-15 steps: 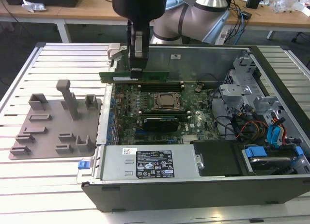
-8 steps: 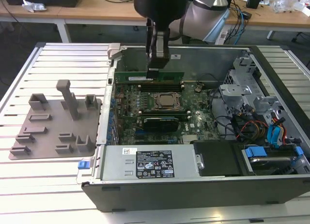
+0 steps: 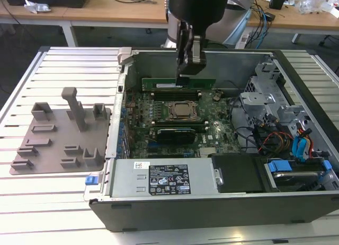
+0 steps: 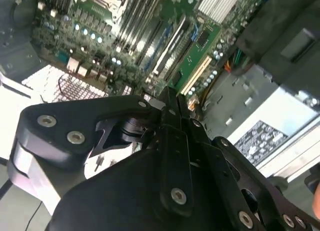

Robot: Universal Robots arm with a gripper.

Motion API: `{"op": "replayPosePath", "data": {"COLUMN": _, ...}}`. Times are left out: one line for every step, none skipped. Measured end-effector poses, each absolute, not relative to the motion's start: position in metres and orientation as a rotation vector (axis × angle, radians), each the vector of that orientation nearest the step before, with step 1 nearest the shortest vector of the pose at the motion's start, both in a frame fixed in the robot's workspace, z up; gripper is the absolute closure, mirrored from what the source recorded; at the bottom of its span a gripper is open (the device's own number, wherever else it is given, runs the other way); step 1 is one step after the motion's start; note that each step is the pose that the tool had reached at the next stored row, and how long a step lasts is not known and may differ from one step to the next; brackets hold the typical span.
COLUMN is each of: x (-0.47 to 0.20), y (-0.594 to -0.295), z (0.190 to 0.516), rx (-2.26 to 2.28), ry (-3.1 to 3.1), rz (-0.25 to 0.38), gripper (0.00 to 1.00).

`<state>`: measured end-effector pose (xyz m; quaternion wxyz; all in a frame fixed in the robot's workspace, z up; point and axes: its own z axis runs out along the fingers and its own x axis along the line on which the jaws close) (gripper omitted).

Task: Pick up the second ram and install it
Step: 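Pick up the second ram and move it above second insertion slot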

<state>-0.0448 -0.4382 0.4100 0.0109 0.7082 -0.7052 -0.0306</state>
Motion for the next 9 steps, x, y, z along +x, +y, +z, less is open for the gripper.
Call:
{"op": "replayPosePath", "data": {"x": -0.039, "y": -0.434, "z": 0.407, "rx": 2.208, "ry": -2.199, "rz": -0.099, "gripper": 0.87}}
{"op": "replayPosePath", "data": {"x": -0.034, "y": -0.431, "z": 0.405, "rx": 2.206, "ry": -2.197, "rz": -0.102, "gripper": 0.87}}
{"op": "replayPosePath", "data": {"x": -0.028, "y": -0.427, "z": 0.403, "rx": 2.205, "ry": -2.196, "rz": -0.105, "gripper": 0.87}}
{"op": "replayPosePath", "data": {"x": -0.020, "y": -0.423, "z": 0.400, "rx": 2.203, "ry": -2.194, "rz": -0.108, "gripper": 0.87}}
{"op": "replayPosePath", "data": {"x": -0.016, "y": -0.422, "z": 0.399, "rx": 2.202, "ry": -2.194, "rz": -0.110, "gripper": 0.87}}
{"op": "replayPosePath", "data": {"x": -0.009, "y": -0.420, "z": 0.397, "rx": 2.201, "ry": -2.192, "rz": -0.112, "gripper": 0.87}}
{"op": "replayPosePath", "data": {"x": -0.002, "y": -0.419, "z": 0.395, "rx": 2.200, "ry": -2.192, "rz": -0.114, "gripper": 0.87}}
{"op": "replayPosePath", "data": {"x": 0.003, "y": -0.419, "z": 0.395, "rx": 2.200, "ry": -2.191, "rz": -0.115, "gripper": 0.87}}
{"op": "replayPosePath", "data": {"x": 0.010, "y": -0.418, "z": 0.394, "rx": 2.200, "ry": -2.191, "rz": -0.115, "gripper": 0.87}}
